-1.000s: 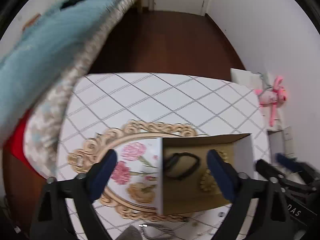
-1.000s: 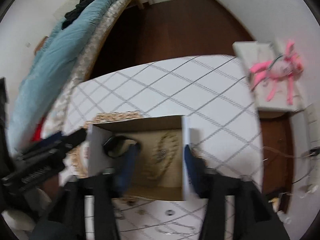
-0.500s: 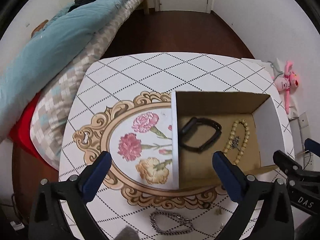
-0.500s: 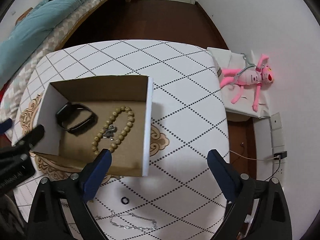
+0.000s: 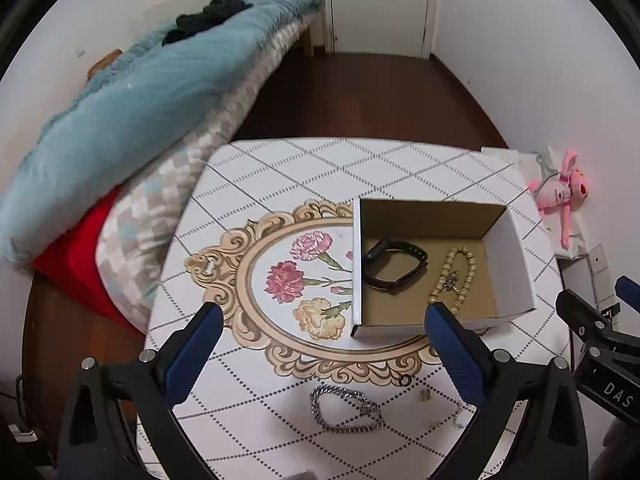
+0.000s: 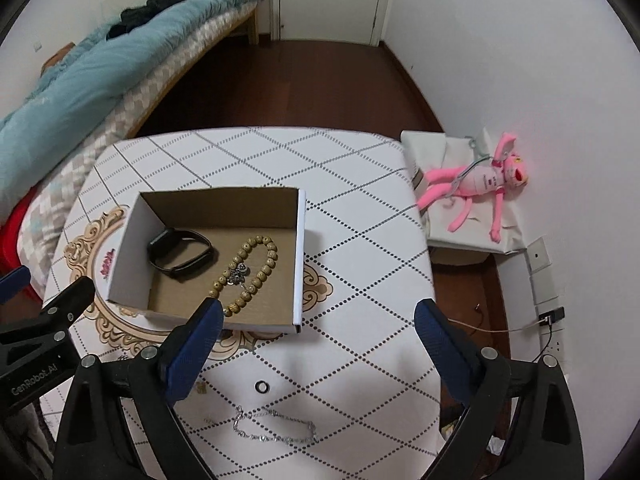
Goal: Organize jewelry
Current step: 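Withdraw both tools from the box and move back over the table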
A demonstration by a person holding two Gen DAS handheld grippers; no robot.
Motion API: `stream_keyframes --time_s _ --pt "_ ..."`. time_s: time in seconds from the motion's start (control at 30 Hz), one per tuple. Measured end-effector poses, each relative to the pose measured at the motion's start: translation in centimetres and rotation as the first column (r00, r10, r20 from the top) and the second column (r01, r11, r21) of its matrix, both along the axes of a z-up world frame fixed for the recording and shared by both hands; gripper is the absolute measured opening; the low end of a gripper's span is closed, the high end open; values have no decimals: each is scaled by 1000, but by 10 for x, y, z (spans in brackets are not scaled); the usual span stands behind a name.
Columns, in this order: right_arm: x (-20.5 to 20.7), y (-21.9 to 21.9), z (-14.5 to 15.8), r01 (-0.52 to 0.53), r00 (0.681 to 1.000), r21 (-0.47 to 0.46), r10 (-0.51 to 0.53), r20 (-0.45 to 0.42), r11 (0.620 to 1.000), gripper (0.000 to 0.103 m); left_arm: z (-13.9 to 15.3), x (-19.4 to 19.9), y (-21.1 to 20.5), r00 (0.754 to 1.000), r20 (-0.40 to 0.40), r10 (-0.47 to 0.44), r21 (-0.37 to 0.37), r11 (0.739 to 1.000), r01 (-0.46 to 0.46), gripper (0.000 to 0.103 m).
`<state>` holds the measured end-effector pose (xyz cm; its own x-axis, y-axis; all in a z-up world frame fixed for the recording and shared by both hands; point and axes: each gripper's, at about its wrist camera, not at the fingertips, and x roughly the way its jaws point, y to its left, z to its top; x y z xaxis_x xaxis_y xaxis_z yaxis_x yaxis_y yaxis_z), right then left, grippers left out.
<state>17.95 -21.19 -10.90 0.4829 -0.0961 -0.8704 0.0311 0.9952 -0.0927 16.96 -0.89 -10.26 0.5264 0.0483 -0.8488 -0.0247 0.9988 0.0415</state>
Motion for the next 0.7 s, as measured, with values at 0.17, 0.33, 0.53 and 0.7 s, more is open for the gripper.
stream_keyframes --time_s 0.17,0.33,0.53,0.7 --pt "-26 -3 28 20 998 3 -20 67 1000 98 28 -23 2 999 51 -8 -20 1000 10 103" --pt "-51 -2 53 22 992 10 -24 124 1000 98 49 -41 2 996 83 -30 -39 999 33 103" --pt "-77 1 79 21 985 32 -26 170 999 98 64 -58 3 994 100 -35 -65 997 42 103" --pt "-91 2 90 14 983 53 -24 182 998 98 66 -67 5 995 92 -27 -79 996 34 103"
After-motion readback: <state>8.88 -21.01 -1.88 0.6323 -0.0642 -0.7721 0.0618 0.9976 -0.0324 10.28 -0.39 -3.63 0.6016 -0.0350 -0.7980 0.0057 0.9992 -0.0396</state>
